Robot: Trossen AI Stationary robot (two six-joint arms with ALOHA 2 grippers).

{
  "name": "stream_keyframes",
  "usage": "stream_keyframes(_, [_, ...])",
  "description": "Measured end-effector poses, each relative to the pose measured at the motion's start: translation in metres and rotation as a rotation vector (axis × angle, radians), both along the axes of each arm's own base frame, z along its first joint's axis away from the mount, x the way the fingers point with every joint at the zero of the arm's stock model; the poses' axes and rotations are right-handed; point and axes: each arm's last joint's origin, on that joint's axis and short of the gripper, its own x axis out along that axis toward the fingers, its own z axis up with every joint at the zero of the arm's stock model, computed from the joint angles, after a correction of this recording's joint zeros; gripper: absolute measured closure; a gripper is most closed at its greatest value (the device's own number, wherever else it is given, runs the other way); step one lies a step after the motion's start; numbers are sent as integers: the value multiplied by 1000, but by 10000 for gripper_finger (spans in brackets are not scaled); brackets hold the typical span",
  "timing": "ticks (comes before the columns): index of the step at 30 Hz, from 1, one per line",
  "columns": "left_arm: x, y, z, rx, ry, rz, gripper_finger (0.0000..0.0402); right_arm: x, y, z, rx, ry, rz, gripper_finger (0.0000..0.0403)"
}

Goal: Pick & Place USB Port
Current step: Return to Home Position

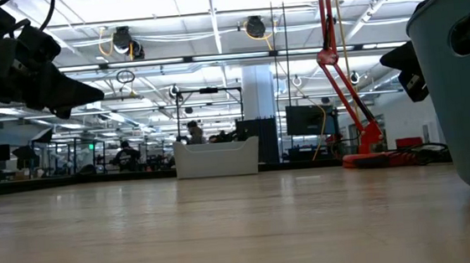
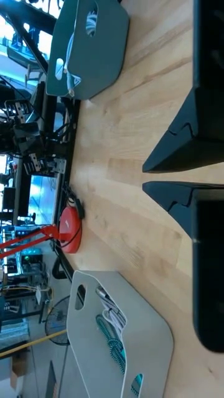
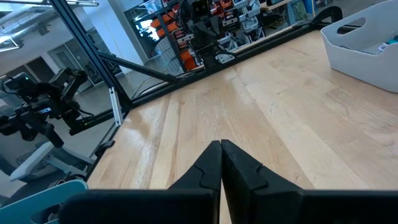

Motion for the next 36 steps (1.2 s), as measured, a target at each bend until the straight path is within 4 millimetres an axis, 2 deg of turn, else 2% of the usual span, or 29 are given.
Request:
stream_keyframes(7, [0, 0, 0, 0, 0, 0, 366, 0, 0, 0, -13, 1, 1, 403])
stream_keyframes(13, [0, 0, 0, 0, 0, 0, 366, 0, 0, -1, -290, -6, 30, 403])
stream_keyframes(23, [0, 0, 0, -1, 0, 0, 366, 0, 0, -1, -562, -20, 59, 403])
stream_keyframes(36, [0, 0, 0, -1, 0, 0, 366, 0, 0, -1, -573, -20, 60, 403])
